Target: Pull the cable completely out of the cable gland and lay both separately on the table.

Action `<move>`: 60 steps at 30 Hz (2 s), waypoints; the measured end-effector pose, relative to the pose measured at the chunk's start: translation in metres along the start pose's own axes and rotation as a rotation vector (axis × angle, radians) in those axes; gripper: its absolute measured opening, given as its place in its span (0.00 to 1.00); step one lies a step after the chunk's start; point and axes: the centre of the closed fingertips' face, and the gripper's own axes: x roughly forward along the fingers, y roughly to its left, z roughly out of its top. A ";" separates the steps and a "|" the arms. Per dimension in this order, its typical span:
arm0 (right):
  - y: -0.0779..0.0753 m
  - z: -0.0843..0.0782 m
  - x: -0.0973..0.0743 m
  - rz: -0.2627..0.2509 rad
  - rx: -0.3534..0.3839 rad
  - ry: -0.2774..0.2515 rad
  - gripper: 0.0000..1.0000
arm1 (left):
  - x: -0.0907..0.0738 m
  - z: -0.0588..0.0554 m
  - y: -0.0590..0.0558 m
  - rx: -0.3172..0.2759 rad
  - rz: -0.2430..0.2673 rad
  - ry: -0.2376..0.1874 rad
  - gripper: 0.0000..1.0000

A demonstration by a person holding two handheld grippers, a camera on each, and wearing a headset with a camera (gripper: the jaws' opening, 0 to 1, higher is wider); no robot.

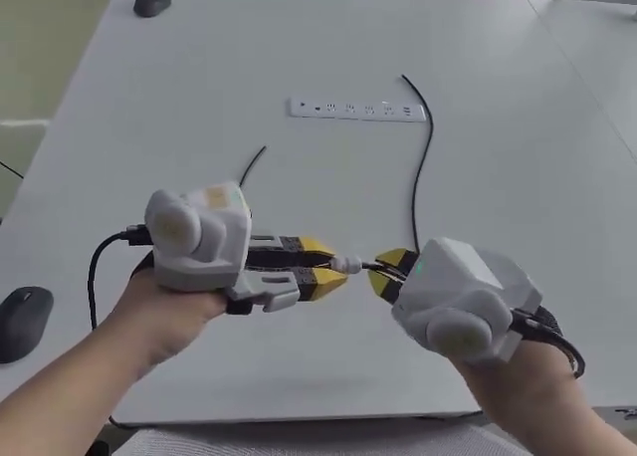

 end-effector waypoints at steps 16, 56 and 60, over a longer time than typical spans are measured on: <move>-0.001 -0.006 0.004 0.000 0.142 -0.016 0.00 | 0.003 -0.001 0.002 0.007 0.005 0.003 0.15; -0.005 -0.097 0.010 -0.033 0.664 0.101 0.00 | 0.002 0.005 -0.002 -0.013 -0.005 -0.023 0.15; -0.002 -0.102 0.012 -0.031 0.700 0.117 0.00 | 0.006 0.001 -0.005 -0.005 -0.014 -0.004 0.15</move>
